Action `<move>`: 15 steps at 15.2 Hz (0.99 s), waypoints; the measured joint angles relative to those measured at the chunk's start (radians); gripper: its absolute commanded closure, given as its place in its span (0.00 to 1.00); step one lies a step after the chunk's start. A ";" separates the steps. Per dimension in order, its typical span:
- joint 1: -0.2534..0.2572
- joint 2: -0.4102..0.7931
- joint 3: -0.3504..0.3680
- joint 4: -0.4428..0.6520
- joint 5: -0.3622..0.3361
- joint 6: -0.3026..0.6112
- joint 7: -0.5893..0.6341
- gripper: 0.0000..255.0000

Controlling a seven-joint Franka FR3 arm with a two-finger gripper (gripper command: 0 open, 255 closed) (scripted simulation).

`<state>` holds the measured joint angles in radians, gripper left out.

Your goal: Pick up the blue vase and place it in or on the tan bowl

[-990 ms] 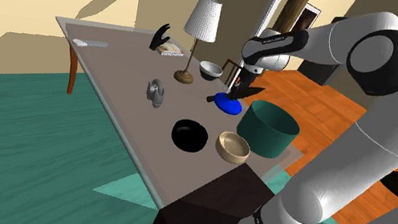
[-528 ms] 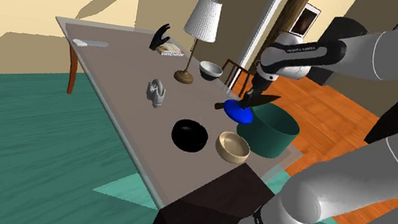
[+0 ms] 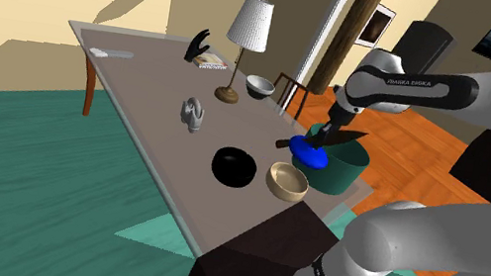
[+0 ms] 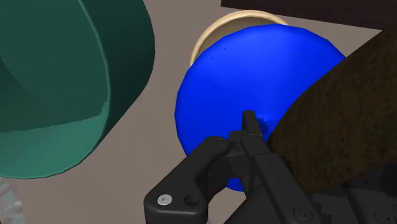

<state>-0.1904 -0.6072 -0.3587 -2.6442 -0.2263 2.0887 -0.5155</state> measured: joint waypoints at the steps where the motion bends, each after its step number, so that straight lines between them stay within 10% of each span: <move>1: -0.002 -0.002 -0.002 -0.011 -0.003 0.009 0.000 1.00; 15: -0.001 0.121 -0.050 -0.125 -0.023 0.244 -0.007 1.00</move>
<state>-0.1909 -0.4861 -0.4087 -2.7687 -0.2494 2.3328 -0.5222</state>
